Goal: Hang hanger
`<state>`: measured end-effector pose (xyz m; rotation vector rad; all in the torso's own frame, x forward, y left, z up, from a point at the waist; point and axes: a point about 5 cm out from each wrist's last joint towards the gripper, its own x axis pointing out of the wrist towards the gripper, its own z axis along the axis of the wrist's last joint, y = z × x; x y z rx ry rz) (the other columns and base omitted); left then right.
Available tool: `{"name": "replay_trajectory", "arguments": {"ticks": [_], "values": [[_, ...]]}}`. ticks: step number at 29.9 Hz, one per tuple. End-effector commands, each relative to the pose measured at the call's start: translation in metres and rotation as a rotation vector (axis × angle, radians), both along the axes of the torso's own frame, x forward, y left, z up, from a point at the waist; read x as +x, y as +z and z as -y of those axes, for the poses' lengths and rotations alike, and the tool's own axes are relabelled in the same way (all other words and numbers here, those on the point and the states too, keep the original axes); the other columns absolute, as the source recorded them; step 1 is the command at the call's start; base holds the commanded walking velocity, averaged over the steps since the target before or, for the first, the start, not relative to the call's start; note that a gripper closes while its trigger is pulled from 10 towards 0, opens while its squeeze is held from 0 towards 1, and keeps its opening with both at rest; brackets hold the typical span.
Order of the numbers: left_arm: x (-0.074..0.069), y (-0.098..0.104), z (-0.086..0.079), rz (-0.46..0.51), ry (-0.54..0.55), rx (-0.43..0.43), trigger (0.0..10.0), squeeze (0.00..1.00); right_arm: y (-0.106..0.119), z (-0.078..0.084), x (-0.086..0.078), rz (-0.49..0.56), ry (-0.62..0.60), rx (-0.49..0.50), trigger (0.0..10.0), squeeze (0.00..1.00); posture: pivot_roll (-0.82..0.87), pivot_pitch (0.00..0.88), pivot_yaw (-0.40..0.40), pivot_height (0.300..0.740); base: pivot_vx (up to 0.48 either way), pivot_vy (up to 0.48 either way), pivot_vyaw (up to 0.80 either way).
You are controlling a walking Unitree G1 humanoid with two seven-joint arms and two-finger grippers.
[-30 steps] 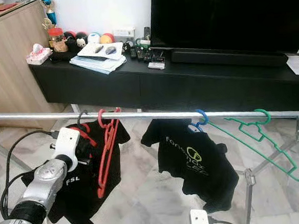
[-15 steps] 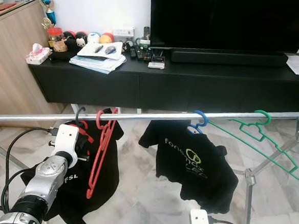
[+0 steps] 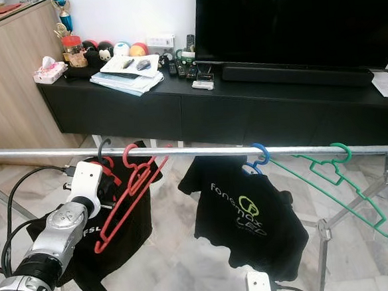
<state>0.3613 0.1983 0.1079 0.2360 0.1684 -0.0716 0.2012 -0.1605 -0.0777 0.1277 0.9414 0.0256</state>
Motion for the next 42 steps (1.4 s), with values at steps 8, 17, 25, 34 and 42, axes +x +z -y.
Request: {"name": "replay_trajectory", "arguments": {"ticks": [8, 17, 25, 34, 42], "values": [[0.006, -0.012, 0.01, -0.149, 0.028, 0.043, 10.0, 0.0, 0.0, 0.001, 0.0, -0.016, -0.005, 0.002, 10.0, 0.0, 0.13, 0.058, -0.05, 0.74, 0.0, 0.0, 0.0], [0.003, -0.023, 0.012, -0.239, 0.045, 0.053, 10.0, 0.0, 0.0, 0.0, 0.0, -0.019, -0.005, 0.008, 10.0, 0.0, 0.13, 0.059, -0.049, 0.74, 0.0, 0.0, 0.0], [0.003, -0.023, 0.015, -0.22, 0.048, 0.018, 10.0, 1.0, 0.0, 0.0, 0.0, -0.019, -0.005, 0.008, 10.0, 0.0, 0.13, 0.062, -0.051, 0.74, 0.0, 0.0, 0.0], [0.001, -0.015, 0.017, -0.107, 0.018, -0.08, 10.0, 1.0, 0.0, 0.001, 0.0, -0.017, -0.007, 0.008, 10.0, 0.0, 0.13, 0.068, -0.051, 0.74, 0.0, 0.0, 0.0], [-0.008, -0.009, 0.01, -0.027, 0.007, -0.116, 10.0, 1.0, 0.0, 0.001, 0.0, -0.015, -0.009, 0.01, 10.0, 0.0, 0.13, 0.069, -0.05, 0.74, 0.0, 0.0, 0.0]]}}
